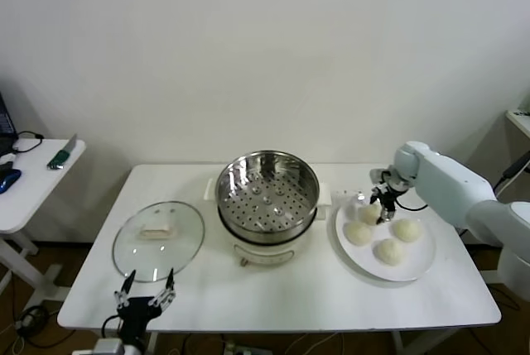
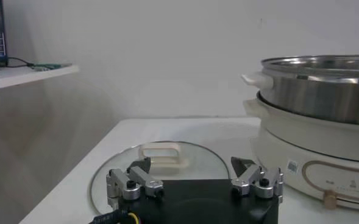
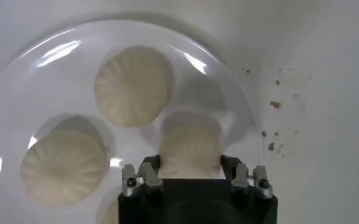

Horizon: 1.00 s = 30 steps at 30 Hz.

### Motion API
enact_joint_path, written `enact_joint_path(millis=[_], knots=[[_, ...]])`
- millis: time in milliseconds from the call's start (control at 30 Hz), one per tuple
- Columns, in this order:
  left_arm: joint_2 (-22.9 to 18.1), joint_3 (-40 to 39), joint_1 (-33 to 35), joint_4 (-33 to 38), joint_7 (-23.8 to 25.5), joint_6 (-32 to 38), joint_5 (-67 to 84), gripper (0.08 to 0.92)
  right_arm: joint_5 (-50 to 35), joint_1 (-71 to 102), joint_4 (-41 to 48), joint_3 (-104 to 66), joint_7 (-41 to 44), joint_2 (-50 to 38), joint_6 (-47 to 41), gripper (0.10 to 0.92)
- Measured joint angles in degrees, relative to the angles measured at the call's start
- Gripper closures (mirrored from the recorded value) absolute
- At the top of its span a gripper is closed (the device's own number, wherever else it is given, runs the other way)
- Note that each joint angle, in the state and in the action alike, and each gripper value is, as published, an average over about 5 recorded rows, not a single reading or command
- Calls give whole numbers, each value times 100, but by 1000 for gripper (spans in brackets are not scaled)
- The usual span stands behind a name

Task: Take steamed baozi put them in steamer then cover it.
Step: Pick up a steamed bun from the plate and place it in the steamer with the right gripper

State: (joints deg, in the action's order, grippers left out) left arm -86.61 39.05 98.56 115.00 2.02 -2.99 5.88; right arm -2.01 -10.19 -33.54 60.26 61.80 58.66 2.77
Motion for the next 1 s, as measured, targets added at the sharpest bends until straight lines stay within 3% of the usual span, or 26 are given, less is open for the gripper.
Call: enact_joint_path(millis=[300, 667, 1000], knots=[[20, -14, -57, -40, 0, 2, -19, 177, -572, -1180, -869, 962, 92, -208, 348, 364], [89, -58, -64, -117, -9, 60, 2, 177, -1205, -3226, -2166, 2255, -22, 121, 1503, 364], [98, -26, -98, -112, -33, 85, 20, 177, -661, -3795, -3388, 2603, -721, 758, 2535, 364]])
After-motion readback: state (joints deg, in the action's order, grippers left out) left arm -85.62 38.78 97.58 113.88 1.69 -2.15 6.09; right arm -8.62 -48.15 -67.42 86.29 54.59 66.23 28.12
